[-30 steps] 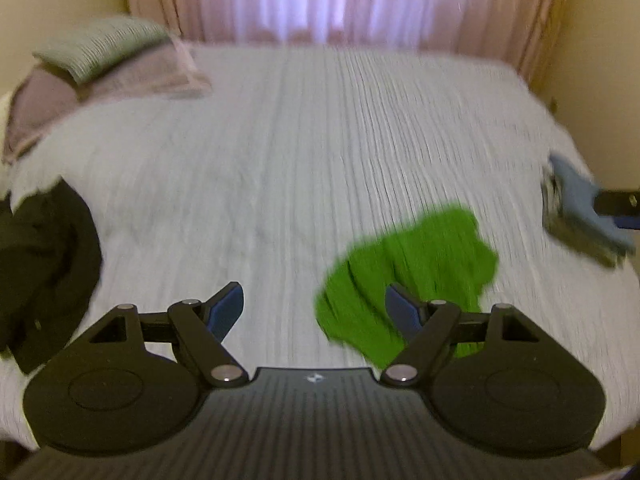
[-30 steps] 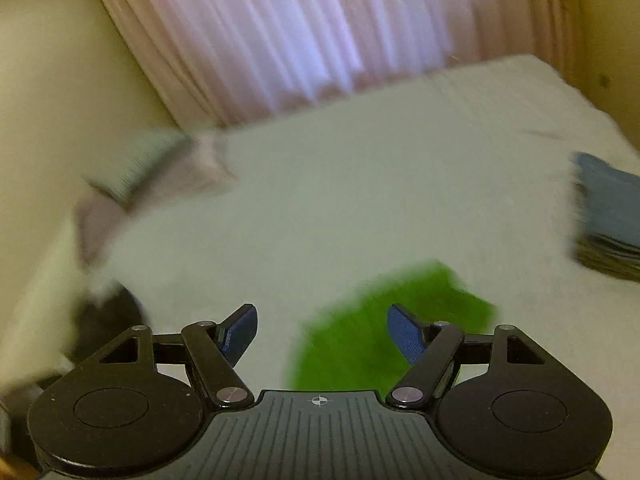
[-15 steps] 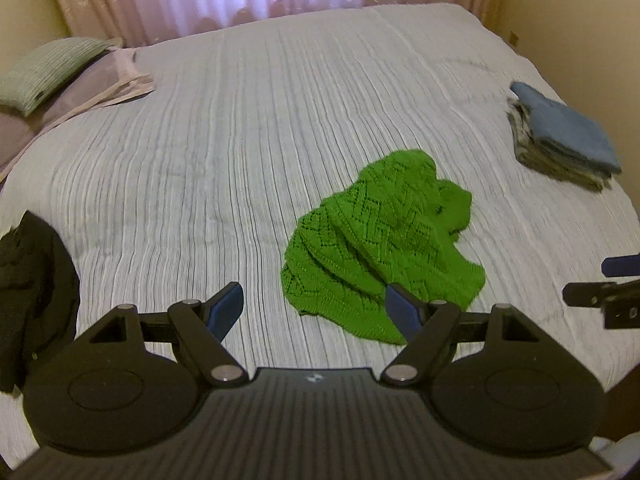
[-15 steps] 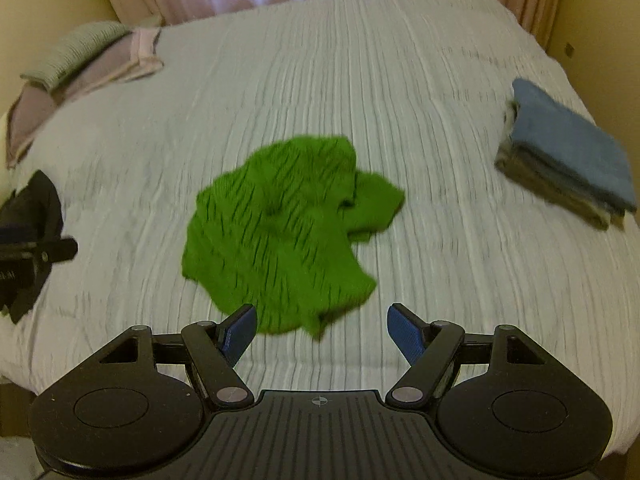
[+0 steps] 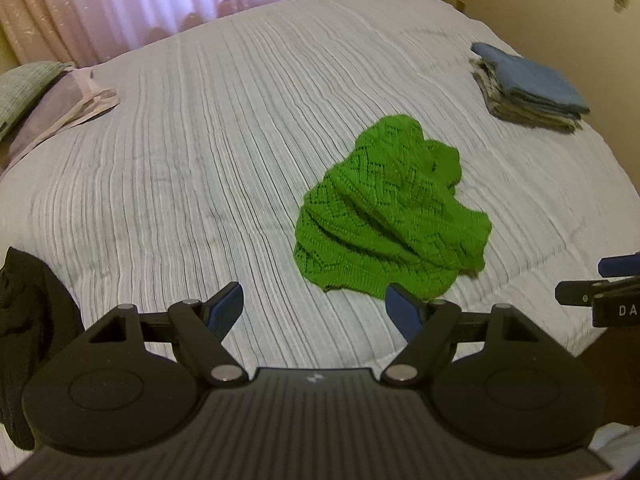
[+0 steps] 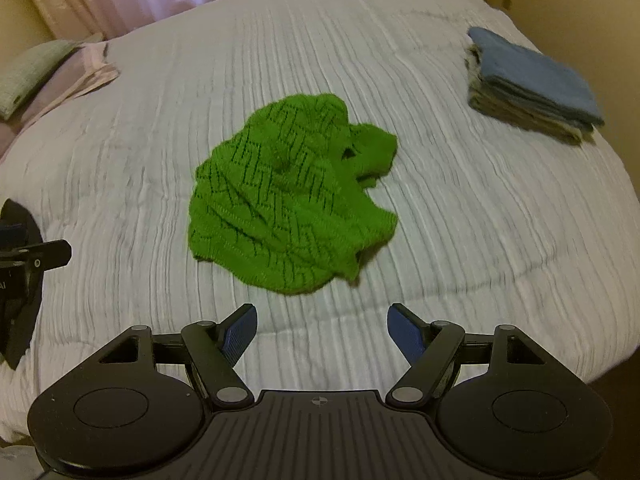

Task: Fold clothes
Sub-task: 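Move both open grippers toward the crumpled green vest on the bed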

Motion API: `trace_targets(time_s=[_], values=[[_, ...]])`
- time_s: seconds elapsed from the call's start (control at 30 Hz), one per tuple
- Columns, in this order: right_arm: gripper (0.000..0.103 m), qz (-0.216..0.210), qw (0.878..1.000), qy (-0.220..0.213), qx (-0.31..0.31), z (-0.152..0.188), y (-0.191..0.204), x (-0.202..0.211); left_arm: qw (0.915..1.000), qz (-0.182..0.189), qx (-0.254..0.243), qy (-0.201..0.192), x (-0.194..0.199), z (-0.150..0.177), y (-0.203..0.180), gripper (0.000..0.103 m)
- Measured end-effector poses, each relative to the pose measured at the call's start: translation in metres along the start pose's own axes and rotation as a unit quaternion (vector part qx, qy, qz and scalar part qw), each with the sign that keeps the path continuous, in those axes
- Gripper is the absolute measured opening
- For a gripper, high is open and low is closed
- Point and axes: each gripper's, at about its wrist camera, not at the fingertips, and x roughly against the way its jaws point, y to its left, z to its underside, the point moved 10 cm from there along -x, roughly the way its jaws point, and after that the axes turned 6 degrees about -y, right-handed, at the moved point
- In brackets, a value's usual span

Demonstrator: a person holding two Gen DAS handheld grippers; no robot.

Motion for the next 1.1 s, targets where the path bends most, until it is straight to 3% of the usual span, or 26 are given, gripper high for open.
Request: trace_targets(time_s=[0.2, 0.4, 0.67, 1.1], values=[[0.075, 0.020, 0.999, 0.008, -0.036, 0.026, 0.001, 0.005, 0.9996, 0.015, -0.021, 0.008, -0.004, 0.011, 0.002, 0.075], [0.075, 0.027, 0.999, 0.005, -0.045, 0.024, -0.007, 0.006, 0.9995, 0.014, -0.028, 0.006, -0.004, 0.008, -0.006, 0.075], [0.075, -0.005, 1.000, 0.008, 0.015, 0.003, -0.028, -0.012, 0.9992, -0.032, 0.021, 0.012, -0.012, 0.000, -0.024, 0.075], [0.075, -0.055, 0.993, 0.021, 0.100, -0.050, -0.136, -0.036, 0.9867, -0.111, 0.115, 0.030, -0.023, -0.011, -0.114, 0.075]])
